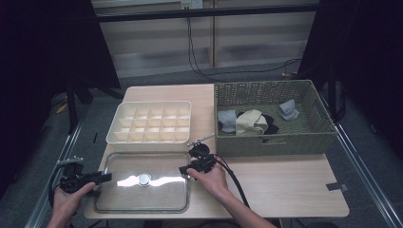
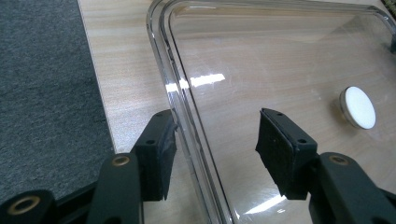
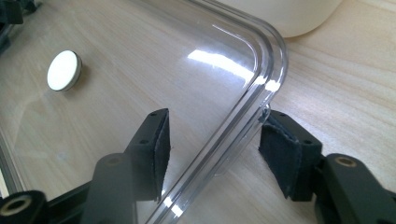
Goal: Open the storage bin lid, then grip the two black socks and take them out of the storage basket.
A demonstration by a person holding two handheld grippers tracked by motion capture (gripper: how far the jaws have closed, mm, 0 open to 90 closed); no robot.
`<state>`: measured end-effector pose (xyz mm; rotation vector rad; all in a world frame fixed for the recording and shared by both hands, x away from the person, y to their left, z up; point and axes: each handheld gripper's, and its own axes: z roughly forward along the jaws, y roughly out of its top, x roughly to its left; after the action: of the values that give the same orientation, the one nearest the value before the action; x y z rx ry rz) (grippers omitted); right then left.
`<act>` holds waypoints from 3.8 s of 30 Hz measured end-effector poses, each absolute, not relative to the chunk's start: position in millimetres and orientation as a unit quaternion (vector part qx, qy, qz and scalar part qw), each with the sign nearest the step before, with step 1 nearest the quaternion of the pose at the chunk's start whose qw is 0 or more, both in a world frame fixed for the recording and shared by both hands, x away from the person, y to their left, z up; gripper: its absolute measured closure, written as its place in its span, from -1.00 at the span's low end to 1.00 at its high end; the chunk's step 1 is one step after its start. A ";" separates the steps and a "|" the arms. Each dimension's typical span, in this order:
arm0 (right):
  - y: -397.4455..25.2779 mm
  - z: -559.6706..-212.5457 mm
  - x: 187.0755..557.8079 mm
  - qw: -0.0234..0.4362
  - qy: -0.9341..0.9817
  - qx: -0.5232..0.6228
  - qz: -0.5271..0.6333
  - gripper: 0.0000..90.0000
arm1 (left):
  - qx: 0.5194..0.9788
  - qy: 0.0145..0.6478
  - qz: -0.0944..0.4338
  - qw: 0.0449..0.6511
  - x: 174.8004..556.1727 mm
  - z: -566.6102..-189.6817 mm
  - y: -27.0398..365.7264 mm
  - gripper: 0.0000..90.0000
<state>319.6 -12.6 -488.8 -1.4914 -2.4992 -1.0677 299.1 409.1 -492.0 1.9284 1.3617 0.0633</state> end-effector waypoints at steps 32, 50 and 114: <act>-36.7 -480.8 325.4 0.014 -0.801 -0.434 -0.412 -0.04 | 0.745 0.505 0.089 0.426 284.5 -467.1 388.0 -0.52; -55.1 -447.5 313.8 0.008 -0.792 -0.406 -0.457 -0.13 | 0.771 0.440 0.079 0.454 269.8 -440.9 328.2 -0.47; -248.0 -395.8 430.9 -0.091 -0.769 -0.538 -0.334 -0.34 | 0.787 0.400 0.065 0.465 261.1 -457.9 275.3 -0.66</act>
<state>430.9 -248.0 -395.8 -1.7948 -2.5666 -1.1149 261.1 275.3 -457.9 1.9335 0.9821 0.1595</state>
